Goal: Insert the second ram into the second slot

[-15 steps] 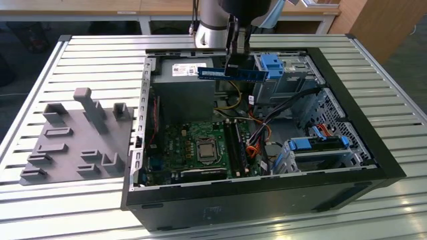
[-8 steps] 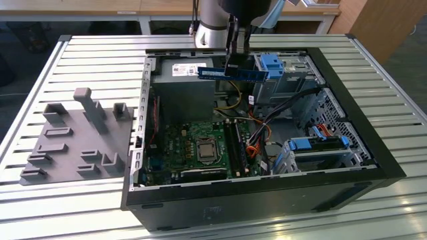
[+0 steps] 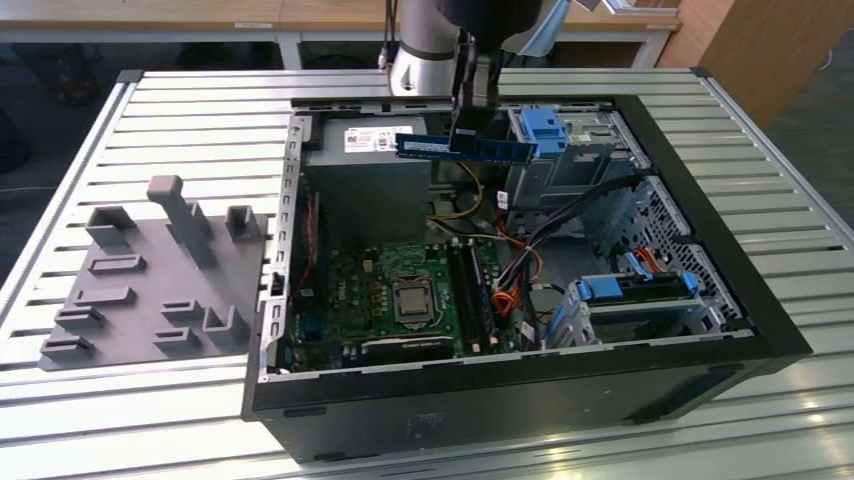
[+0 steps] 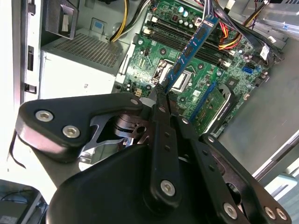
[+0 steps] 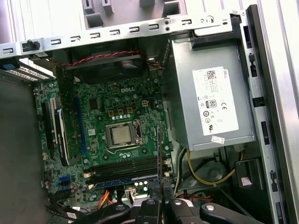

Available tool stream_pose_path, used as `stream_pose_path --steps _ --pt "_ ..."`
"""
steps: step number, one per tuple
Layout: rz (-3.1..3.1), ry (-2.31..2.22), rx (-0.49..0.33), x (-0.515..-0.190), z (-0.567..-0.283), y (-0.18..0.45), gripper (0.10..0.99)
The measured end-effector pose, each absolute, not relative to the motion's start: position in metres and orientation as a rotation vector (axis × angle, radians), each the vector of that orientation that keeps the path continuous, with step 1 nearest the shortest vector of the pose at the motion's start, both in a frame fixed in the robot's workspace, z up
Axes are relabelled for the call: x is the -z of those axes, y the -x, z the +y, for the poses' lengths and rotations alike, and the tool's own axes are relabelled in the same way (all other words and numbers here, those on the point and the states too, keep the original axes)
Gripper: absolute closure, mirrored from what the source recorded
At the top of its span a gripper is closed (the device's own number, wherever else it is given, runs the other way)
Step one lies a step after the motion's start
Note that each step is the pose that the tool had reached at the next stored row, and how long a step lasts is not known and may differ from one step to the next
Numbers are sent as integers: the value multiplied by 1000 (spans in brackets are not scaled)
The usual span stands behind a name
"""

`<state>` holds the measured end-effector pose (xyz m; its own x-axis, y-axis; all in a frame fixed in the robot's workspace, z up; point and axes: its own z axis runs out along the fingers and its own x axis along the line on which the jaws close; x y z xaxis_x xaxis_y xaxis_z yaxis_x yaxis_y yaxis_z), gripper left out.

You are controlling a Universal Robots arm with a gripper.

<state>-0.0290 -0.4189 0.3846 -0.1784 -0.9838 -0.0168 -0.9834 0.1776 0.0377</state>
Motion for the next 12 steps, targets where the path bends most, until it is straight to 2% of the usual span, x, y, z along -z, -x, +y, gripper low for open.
stream_pose_path --steps 12 --pt "-2412 -1995 62 -385 -419 29 953"
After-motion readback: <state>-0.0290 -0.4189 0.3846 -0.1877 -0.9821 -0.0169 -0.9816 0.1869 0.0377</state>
